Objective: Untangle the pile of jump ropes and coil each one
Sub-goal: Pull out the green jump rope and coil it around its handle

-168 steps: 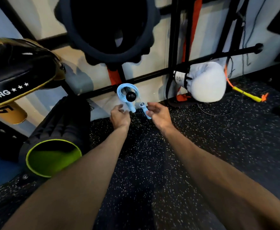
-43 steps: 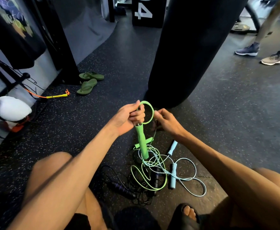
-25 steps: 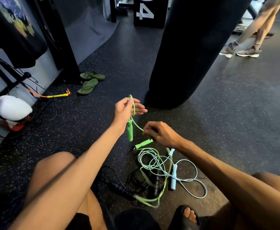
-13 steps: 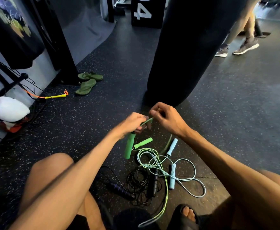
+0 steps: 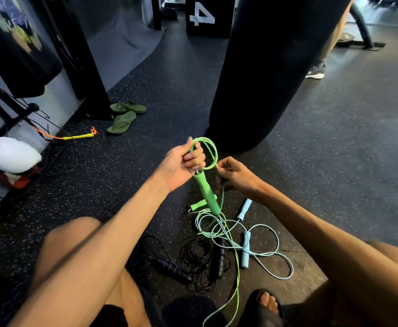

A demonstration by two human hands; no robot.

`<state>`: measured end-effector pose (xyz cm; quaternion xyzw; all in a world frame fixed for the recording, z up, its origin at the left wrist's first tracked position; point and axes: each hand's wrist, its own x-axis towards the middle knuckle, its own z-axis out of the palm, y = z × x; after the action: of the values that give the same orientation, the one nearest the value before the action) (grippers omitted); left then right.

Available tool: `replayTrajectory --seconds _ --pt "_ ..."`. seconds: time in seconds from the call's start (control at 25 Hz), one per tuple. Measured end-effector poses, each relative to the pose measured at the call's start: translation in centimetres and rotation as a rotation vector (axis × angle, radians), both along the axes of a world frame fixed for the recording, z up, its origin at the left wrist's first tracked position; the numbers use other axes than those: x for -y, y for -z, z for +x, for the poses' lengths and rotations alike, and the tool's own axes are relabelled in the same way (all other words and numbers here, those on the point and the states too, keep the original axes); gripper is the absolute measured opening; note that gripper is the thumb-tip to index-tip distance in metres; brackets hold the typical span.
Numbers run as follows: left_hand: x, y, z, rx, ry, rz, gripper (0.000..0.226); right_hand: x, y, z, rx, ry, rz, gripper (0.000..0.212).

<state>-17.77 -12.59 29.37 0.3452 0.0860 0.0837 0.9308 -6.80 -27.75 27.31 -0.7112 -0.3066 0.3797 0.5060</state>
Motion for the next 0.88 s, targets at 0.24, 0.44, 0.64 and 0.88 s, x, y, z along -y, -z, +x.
replayTrajectory --seconds 0.24,0.44,0.64,0.88 --pt "-0.9 0.0 0.3 -0.036 -0.336 -0.004 0.026 0.9 0.1 -1.2 0.018 -0.172 -0.188 0.009" --pt "-0.8 0.6 0.6 -0.071 -0.468 0.275 0.026 1.6 0.0 -1.7 0.002 -0.338 -0.295 0.010" --pt "-0.9 1.7 0.7 -0.166 -0.457 0.797 0.021 1.2 0.9 -0.9 0.171 -0.342 -0.190 0.008" --pt "-0.4 2.0 0.3 -0.334 -0.175 1.186 0.022 0.6 -1.8 -0.4 0.509 -0.293 -0.032 0.016"
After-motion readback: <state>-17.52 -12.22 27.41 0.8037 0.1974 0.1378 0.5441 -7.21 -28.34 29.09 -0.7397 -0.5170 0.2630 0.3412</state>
